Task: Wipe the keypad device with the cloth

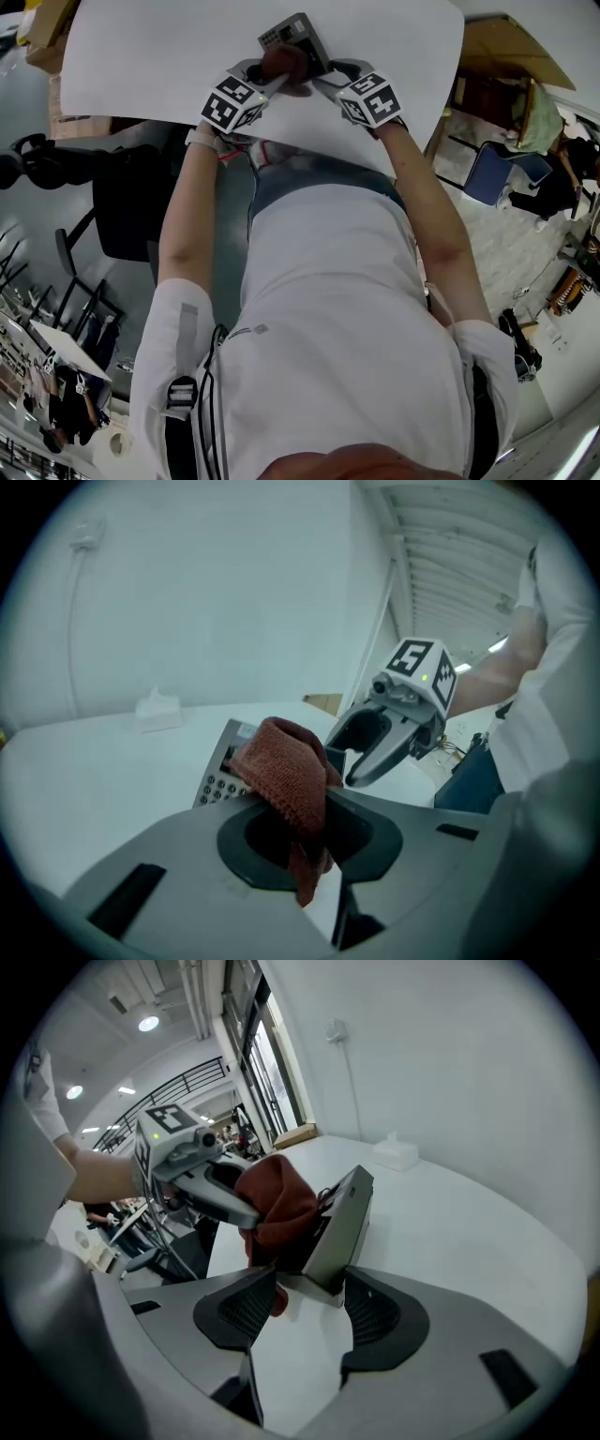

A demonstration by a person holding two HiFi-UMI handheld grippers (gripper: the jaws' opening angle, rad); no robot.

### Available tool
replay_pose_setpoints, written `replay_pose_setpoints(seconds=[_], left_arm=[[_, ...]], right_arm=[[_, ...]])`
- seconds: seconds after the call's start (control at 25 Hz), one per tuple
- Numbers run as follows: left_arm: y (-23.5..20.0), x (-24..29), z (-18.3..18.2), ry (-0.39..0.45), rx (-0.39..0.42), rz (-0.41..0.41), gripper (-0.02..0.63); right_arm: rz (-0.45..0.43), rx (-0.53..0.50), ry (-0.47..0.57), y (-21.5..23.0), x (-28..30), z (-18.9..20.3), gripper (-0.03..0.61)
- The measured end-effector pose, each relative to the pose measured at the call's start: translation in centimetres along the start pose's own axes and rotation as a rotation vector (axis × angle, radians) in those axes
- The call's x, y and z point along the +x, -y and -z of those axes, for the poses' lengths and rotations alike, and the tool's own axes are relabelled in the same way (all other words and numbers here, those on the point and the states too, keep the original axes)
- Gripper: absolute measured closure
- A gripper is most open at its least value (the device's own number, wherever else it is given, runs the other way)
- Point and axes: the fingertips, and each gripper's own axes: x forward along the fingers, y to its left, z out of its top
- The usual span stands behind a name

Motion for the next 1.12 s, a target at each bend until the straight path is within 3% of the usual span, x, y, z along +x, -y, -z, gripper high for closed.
replay_pose_setpoints(seconds=[0.12,0.28,0.56,1.12], left_arm=[[1.6,0.7,-3.0,0.038,0.067,0.052,0.558],[3.0,2.3,-3.4,-0.003,0.128,0.094,0.558],[2.1,2.2,-1.5,0.052,-0.053,0.114,0.558],[0.1,1.3,3.4,0.056,-0.224,0.05,0.558]], right_arm=[[0.001,-0.033,-0.011,-0.2,0.1,0.2,0.367],[0.0,-0.049,-0.018,-0.4,0.4,0.2,0.367],[0.009,-0.063,-0.028,-0.2,0.3,0.4,0.367],[0.027,-0.063,-0.033,-0.2,0.5,0.5,0.367]])
